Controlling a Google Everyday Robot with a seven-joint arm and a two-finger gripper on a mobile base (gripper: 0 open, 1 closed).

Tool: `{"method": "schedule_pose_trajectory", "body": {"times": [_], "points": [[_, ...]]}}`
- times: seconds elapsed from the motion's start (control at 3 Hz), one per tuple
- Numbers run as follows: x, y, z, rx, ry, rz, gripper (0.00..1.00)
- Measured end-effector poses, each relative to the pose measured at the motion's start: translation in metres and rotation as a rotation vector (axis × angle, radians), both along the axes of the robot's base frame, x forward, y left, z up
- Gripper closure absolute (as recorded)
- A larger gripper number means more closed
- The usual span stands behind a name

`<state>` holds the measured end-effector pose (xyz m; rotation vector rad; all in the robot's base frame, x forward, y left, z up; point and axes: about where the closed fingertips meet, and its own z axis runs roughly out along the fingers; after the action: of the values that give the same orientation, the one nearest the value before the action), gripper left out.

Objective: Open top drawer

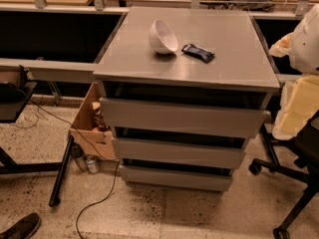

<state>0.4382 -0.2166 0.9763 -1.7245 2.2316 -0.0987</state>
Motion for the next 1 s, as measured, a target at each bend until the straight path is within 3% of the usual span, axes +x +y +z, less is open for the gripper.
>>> {"method": "schedule_pose_trajectory", "body": {"times": [0.67, 1.0], "points": [[0.001, 0.007, -0.001, -0.017, -0.005, 0.030, 0.00], [0.015, 0.021, -0.029, -0.007, 0.037, 0.084, 0.00]]}}
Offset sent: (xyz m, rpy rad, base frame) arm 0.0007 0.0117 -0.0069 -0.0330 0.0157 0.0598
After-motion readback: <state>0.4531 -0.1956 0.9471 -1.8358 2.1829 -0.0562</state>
